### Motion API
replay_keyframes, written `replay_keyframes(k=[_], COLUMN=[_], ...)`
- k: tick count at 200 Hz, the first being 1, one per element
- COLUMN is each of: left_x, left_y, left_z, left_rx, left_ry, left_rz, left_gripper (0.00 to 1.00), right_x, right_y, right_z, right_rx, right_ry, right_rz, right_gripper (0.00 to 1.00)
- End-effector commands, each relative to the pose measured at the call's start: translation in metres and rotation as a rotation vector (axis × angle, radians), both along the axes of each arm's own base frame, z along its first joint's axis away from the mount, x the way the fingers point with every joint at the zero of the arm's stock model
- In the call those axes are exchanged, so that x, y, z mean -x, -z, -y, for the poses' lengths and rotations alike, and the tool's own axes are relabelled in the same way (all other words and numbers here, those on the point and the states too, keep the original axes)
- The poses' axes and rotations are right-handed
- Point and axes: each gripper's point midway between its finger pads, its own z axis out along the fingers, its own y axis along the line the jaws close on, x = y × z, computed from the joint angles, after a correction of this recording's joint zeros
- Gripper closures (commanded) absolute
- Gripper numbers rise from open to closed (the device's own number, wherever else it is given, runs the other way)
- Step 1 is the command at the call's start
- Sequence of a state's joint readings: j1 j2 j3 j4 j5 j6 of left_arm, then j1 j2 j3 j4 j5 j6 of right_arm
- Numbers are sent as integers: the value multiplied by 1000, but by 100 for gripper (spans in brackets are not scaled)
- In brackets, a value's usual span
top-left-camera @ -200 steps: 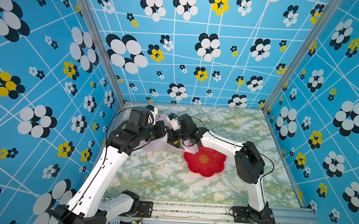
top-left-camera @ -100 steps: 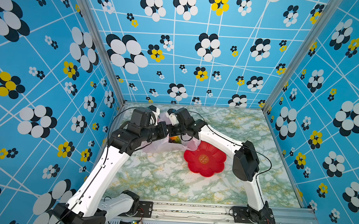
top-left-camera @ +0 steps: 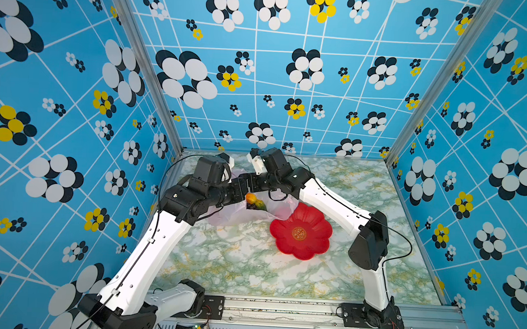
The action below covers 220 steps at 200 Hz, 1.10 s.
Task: Place the fruits into the plastic bag
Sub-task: Place the fruit in the plastic bag, then pick up the plastic bag from the center of the table.
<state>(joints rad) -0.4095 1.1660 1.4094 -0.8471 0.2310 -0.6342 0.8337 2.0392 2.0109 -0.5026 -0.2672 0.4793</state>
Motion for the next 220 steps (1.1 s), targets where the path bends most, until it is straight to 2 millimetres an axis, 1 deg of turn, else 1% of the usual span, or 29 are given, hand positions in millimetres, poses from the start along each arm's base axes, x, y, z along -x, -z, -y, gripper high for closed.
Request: replay_keyframes(k=[1,11,23,35,37,39,61,63,66,76,88,131,149,162,170,184,191,195,205,220], left_x=[-1,-1,-1,-1,-1,-2,-2,-2,-3,-3,-4,-7,-7,-6,-7,-6,-5,-5,-5,-5], left_y=[-4,-2,-2,0,0,0,2,2,3,3,2,-4,-5,-6,-5,-6,-6,-6,-5,-4], left_z=[1,2,4,6,7,7,9,9,9,9,9,9,12,12,10,8,8,7,7,8], left_rx=[-22,-26,-27,-26,-24,-24,-17,-18,-19,-17,-14,6,20,20,17,21,20,18,14,18], left_ry=[9,11,16,20,23,23,25,25,22,21,20,16,24,26,21,18,17,17,17,20], left_rz=[13,9,8,0,0,-2,-6,-8,-9,-9,-6,15,11,14,12,16,16,16,14,11], left_gripper=[98,98,98,98,98,98,98,98,99,98,98,98,99,98,98,98,98,98,98,98], right_x=[17,21,27,33,35,35,44,45,46,49,53,63,67,68,66,61,62,63,68,72], right_y=[-37,-41,-52,-69,-75,-74,-103,-97,-96,-104,-106,-107,-103,-99,-91,-74,-62,-58,-41,-20], right_z=[23,30,35,42,43,44,60,63,64,70,77,95,101,110,120,145,155,159,166,178], right_rx=[-36,-48,-90,-155,-170,-175,-265,-258,-258,-272,-266,-229,-235,-191,-123,37,122,160,268,400], right_ry=[41,55,62,68,68,68,93,101,102,103,106,121,124,141,164,223,224,214,170,124], right_rz=[16,17,32,61,71,73,142,140,143,175,190,210,207,220,229,243,241,244,236,222], right_gripper=[1,1,1,1,1,1,1,1,1,1,1,1,1,1,1,1,1,1,2,3])
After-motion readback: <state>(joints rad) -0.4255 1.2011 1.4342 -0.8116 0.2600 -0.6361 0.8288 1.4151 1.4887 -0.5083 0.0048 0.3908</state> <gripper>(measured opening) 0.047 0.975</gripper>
